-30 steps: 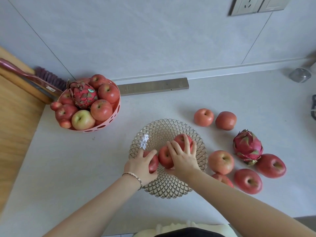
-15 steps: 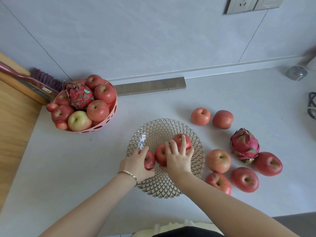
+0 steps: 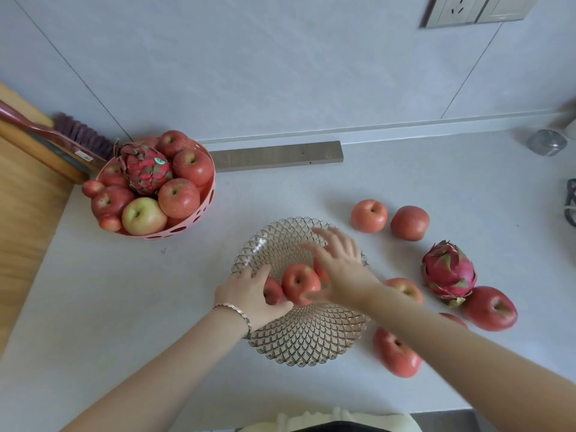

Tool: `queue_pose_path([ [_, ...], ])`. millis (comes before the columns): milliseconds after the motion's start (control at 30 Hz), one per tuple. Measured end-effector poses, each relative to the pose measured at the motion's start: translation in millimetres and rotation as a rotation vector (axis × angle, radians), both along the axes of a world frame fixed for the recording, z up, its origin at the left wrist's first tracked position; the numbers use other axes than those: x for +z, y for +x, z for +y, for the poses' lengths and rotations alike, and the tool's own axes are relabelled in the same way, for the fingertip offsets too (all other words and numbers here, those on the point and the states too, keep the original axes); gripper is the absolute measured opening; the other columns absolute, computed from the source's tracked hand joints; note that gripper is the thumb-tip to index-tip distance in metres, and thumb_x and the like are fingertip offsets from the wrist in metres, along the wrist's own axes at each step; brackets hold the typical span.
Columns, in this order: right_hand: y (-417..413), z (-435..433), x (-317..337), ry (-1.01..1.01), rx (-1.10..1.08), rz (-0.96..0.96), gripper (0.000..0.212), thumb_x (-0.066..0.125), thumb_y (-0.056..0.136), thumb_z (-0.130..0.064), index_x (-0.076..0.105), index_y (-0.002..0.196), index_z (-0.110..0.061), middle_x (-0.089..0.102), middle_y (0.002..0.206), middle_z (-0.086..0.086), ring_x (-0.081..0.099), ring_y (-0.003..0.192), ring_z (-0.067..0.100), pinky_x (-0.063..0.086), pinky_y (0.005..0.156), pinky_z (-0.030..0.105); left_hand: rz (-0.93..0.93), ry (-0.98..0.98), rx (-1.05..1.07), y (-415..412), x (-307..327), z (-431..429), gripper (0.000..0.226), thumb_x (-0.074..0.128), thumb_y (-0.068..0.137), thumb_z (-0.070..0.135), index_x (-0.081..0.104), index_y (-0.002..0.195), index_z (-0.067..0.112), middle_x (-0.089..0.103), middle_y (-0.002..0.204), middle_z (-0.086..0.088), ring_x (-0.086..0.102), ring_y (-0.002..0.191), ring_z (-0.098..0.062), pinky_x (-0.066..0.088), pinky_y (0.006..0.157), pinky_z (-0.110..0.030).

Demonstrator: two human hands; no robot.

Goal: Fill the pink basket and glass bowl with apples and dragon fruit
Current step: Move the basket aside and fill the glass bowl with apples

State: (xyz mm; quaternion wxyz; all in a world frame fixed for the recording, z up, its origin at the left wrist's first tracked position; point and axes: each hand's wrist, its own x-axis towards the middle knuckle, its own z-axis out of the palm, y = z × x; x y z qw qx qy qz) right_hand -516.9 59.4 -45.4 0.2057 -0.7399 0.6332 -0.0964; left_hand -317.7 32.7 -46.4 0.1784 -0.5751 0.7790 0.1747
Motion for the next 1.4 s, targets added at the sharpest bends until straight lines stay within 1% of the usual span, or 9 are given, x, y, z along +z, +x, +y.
queue_pose_path([
  [200,-73,-67,0,0.079,-0.407,0.078,0.065,0.061,0.08,-0.018,0.031,0.138,-0.02,0.02,0.145,0.018,0.023,0.13,0.041,0.027,0.107,0.05,0.352,0.043,0.163,-5,23,-17,0.066,0.042,0.075,0.068,0.035,0.131,0.035,0.048,0.133,0.004,0.048,0.118,-0.017,0.045,0.094,-0.038],
  [433,-87,-96,-22,0.341,-0.283,0.459,0.066,0.062,0.078,-0.01,0.036,0.134,-0.035,0.026,0.137,0.008,0.036,0.119,0.039,0.046,0.089,0.042,0.447,0.089,0.222,-4,20,-24,0.045,0.052,0.082,0.049,0.044,0.123,0.031,0.05,0.128,0.006,0.05,0.113,-0.012,0.044,0.096,-0.033],
  [600,-89,-93,-10,0.078,-0.534,0.08,0.076,0.076,0.061,-0.03,0.041,0.128,-0.028,0.032,0.122,0.014,0.056,0.091,0.04,0.048,0.079,0.04,0.401,0.145,0.18,-4,8,-11,0.052,0.057,0.079,0.048,0.045,0.126,0.029,0.047,0.132,0.006,0.044,0.121,-0.012,0.039,0.103,-0.031],
  [733,-68,-83,15,-0.085,-0.389,-0.206,0.066,0.079,0.055,-0.033,0.05,0.114,-0.031,0.034,0.121,0.009,0.053,0.081,0.023,0.046,0.081,0.029,0.423,0.039,0.194,-11,5,-3,0.056,0.059,0.079,0.046,0.043,0.129,0.026,0.047,0.133,0.005,0.044,0.121,-0.011,0.036,0.106,-0.031],
  [800,-48,-77,27,-0.027,-0.306,-0.452,0.063,0.082,0.054,-0.025,0.048,0.105,-0.039,0.041,0.118,0.005,0.054,0.087,0.017,0.045,0.078,0.021,0.615,-0.003,0.3,-16,13,-5,0.063,0.062,0.076,0.047,0.039,0.131,0.028,0.044,0.135,0.006,0.041,0.123,-0.008,0.033,0.107,-0.029],
  [967,7,-48,34,0.041,-0.072,-0.717,0.071,0.086,0.052,-0.026,0.042,0.101,-0.052,0.049,0.116,-0.007,0.056,0.099,0.006,0.047,0.079,0.013,1.359,0.54,0.778,-31,44,-27,0.079,0.074,0.056,0.055,0.04,0.124,0.036,0.055,0.122,-0.002,0.063,0.103,-0.018,0.054,0.086,-0.035],
  [1133,-17,-51,36,0.144,0.174,-0.45,0.085,0.081,0.053,-0.05,0.032,0.122,-0.055,0.042,0.117,-0.024,0.045,0.109,-0.009,0.034,0.092,0.006,1.038,0.212,0.55,-38,39,-26,0.036,0.071,0.069,0.037,0.052,0.098,0.044,0.054,0.101,0.019,0.057,0.088,-0.002,0.045,0.065,-0.016],
  [1233,-78,-61,20,-0.077,-0.111,-0.181,0.068,0.076,0.069,-0.04,0.046,0.128,-0.025,0.044,0.128,0.008,0.041,0.122,0.025,0.034,0.105,0.045,0.935,0.156,0.515,-34,35,-25,0.048,0.073,0.064,0.041,0.049,0.105,0.044,0.05,0.108,0.012,0.055,0.093,-0.006,0.045,0.076,-0.022],
  [1400,-132,-65,-8,0.373,-0.48,0.419,0.069,0.063,0.077,-0.027,0.03,0.137,-0.035,0.023,0.142,0.014,0.033,0.124,0.039,0.033,0.1,0.045,0.612,-0.048,0.298,-31,34,-39,0.057,0.071,0.066,0.045,0.043,0.116,0.043,0.044,0.112,0.002,0.051,0.102,-0.023,0.044,0.089,-0.034],
])
